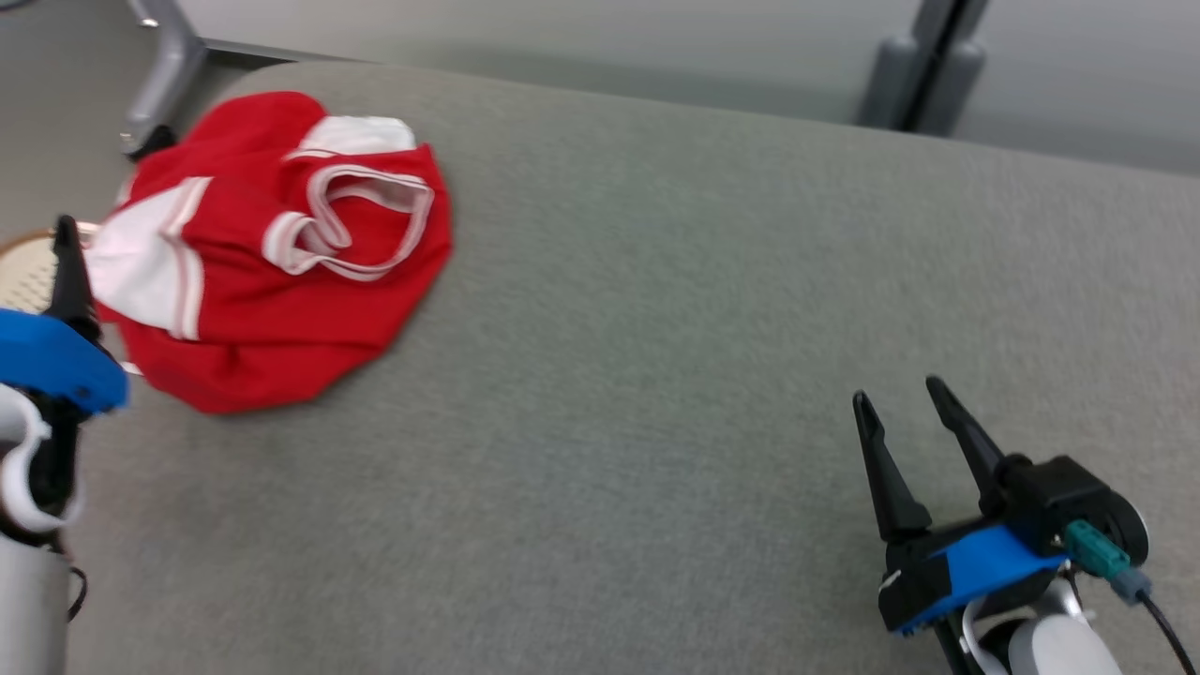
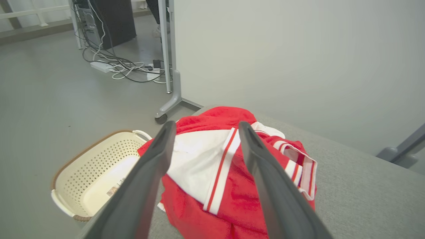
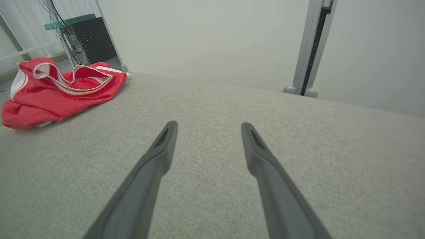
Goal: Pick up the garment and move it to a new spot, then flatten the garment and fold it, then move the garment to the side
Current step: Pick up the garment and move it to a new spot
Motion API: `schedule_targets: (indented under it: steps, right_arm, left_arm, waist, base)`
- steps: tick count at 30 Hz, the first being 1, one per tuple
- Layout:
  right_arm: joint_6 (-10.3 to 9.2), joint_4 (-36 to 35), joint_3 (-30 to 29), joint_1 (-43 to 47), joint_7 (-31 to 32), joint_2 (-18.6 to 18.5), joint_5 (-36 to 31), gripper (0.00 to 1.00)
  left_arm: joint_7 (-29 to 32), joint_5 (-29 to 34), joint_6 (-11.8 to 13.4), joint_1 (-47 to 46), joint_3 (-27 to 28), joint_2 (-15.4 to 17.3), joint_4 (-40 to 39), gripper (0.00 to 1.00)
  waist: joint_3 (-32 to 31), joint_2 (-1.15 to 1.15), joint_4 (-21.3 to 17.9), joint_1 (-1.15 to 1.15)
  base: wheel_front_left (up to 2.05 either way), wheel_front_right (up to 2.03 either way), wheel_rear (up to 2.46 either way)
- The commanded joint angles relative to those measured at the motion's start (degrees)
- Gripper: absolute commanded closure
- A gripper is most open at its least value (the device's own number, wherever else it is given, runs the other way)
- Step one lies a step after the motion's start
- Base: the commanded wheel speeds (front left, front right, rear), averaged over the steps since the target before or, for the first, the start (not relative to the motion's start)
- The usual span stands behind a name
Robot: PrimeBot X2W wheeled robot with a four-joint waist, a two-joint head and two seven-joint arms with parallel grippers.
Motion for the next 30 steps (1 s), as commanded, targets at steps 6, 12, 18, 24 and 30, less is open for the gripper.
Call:
schedule_targets:
  steps: [6,12,18,24,30]
  right_arm:
    - [0.03,-3.2,0.9,-2.4,1.4,-0.3,-1.6,0.00]
    - [0.03,-5.3,0.8,-3.5,2.1,-0.3,-2.5,0.00]
    - [0.03,-6.7,0.2,-3.6,2.0,-0.3,-2.5,0.00]
    - [0.03,-5.7,0.3,-3.2,1.4,-0.3,-1.0,0.00]
    - [0.03,-2.7,1.0,-2.5,-0.2,-0.3,1.1,0.00]
  left_arm:
    - [3.4,-5.2,-0.4,-5.2,4.4,2.4,6.0,0.00]
    - [7.0,-9.6,-0.4,-7.0,7.5,3.4,10.3,0.00]
    - [13.1,-13.3,0.4,-7.0,8.4,2.0,13.4,0.15]
    - [15.2,-13.7,0.1,-7.5,8.0,3.3,13.9,1.00]
    - [12.3,-11.6,-2.8,-9.5,6.7,6.2,10.2,1.00]
  waist:
    - [6.2,0.00,-6.0,-0.02]
    - [10.8,0.00,-10.3,-0.02]
    - [12.6,0.00,-12.7,-0.02]
    - [11.0,0.00,-13.1,-0.02]
    - [5.3,0.00,-12.3,-0.02]
  base:
    - [0.00,0.00,0.00]
    - [0.00,0.00,0.00]
    - [0.00,0.00,0.00]
    - [0.00,0.00,0.00]
    - [0.00,0.00,0.00]
